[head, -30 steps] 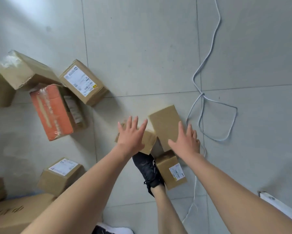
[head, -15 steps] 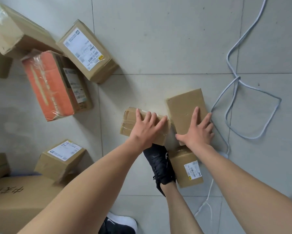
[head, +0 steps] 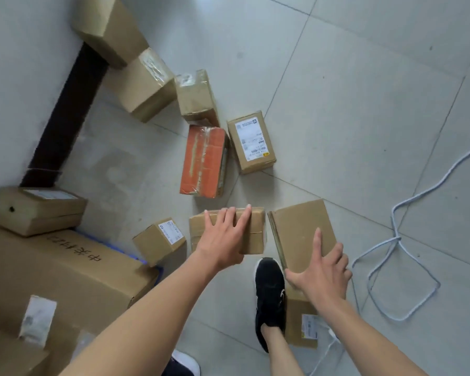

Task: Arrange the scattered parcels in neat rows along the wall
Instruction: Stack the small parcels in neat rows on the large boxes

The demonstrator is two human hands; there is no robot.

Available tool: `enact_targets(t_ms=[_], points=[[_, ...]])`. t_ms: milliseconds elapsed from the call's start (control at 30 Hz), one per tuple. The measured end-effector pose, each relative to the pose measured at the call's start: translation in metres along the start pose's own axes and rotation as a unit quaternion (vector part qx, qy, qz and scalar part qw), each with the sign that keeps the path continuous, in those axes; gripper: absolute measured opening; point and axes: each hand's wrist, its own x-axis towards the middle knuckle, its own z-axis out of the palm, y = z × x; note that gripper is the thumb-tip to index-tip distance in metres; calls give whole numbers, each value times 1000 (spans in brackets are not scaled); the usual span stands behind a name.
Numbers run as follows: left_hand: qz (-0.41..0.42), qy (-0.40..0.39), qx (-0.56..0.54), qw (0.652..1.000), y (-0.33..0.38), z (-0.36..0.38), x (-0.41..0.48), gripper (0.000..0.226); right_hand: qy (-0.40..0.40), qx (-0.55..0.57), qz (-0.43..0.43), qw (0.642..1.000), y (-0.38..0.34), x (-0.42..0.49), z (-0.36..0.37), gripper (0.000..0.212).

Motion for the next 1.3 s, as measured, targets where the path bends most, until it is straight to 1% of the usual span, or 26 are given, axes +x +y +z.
enact_targets(t_ms=[133,267,367,467,600,667,733,800,867,900,933,967,1000,1033,1100,1133,1167,1200,1233,1300], points=[[-66,50,-17,996,-85,-48,-53,125,27,11,-61,998,-89,-41,-44,130],[-139,88,-28,986,-176,-67,-130,125,47,24,-140,989,-192,-91,-68,127],[-197,100,-49,974,-241,-61,-199,124,64,17,-199,978,-266,-138,-68,126],[-256,117,-69,957,-296,-42,-267,125,61,7,-248,967,-334,-187,-55,128],[-337,148,-153,917,-355,0,-352,129,30,21,-287,957,-405,-247,-21,131],[-385,172,-199,885,-384,25,-387,130,27,8,-298,954,-430,-273,-2,132],[-437,210,-272,831,-412,47,-413,128,28,-10,-310,950,-448,-294,18,132],[-480,260,-364,755,-438,67,-428,122,30,-46,-327,944,-459,-311,38,132],[-504,302,-452,672,-462,81,-436,117,24,-88,-346,934,-466,-325,58,131],[-506,312,-493,635,-473,87,-439,115,21,-107,-354,929,-467,-330,68,130],[-503,315,-527,609,-483,94,-441,114,21,-126,-360,924,-468,-336,77,130],[-496,312,-551,594,-491,101,-443,112,23,-143,-368,919,-469,-342,86,129],[-489,308,-566,589,-497,107,-444,106,24,-153,-376,914,-472,-348,94,128],[-480,312,-577,582,-502,114,-446,98,22,-157,-383,910,-475,-353,102,128],[-483,328,-590,558,-508,124,-449,83,16,-155,-396,905,-483,-363,116,127],[-503,323,-581,553,-510,126,-451,77,14,-156,-402,902,-489,-369,122,127],[-533,303,-551,566,-512,129,-454,75,14,-161,-407,899,-494,-374,129,127],[-564,275,-496,600,-515,133,-457,74,17,-169,-412,895,-499,-380,136,127],[-581,248,-433,643,-518,138,-461,75,21,-176,-418,891,-504,-386,142,127],[-566,226,-328,722,-520,145,-467,76,26,-185,-423,887,-511,-395,153,128]])
